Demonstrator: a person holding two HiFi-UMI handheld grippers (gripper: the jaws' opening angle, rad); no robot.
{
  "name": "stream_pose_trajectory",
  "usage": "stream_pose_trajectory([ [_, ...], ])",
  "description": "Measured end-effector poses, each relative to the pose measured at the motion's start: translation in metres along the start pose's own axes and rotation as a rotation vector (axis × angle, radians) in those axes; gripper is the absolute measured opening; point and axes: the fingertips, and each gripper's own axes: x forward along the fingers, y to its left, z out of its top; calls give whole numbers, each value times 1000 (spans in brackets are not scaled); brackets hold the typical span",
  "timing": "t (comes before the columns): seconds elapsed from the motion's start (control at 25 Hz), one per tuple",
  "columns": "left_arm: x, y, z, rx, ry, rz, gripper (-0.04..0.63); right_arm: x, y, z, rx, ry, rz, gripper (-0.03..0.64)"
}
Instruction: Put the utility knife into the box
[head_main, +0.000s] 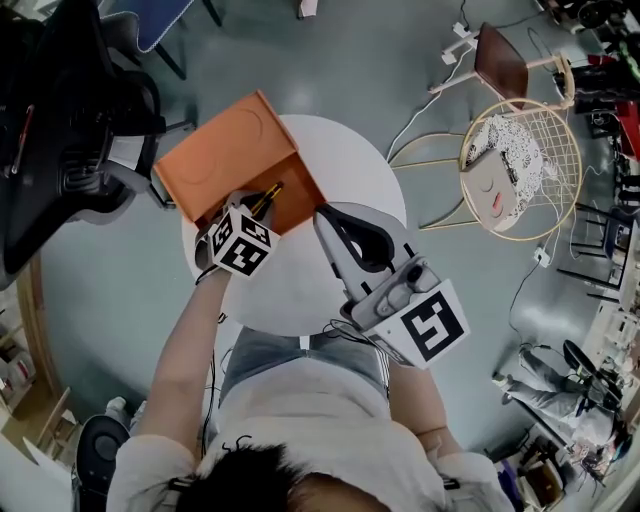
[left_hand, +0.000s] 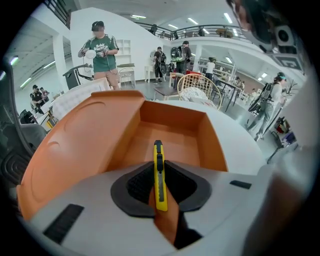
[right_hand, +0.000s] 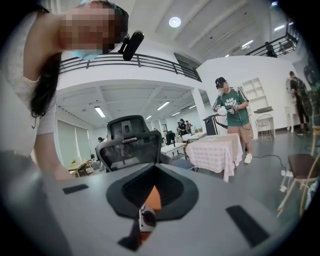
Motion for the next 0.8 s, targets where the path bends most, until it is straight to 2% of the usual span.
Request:
stream_pose_trajectory([
  [0.24, -4, -3, 3, 37, -2, -7, 70, 0, 2, 2, -3, 2, 11, 8],
  [0.6, -20, -1, 11, 3, -56, -16, 73, 7, 13, 7, -20, 1, 47, 8],
  [0.8, -32, 4, 18, -13, -106, 20, 15, 9, 20, 10, -34, -1, 68, 8],
])
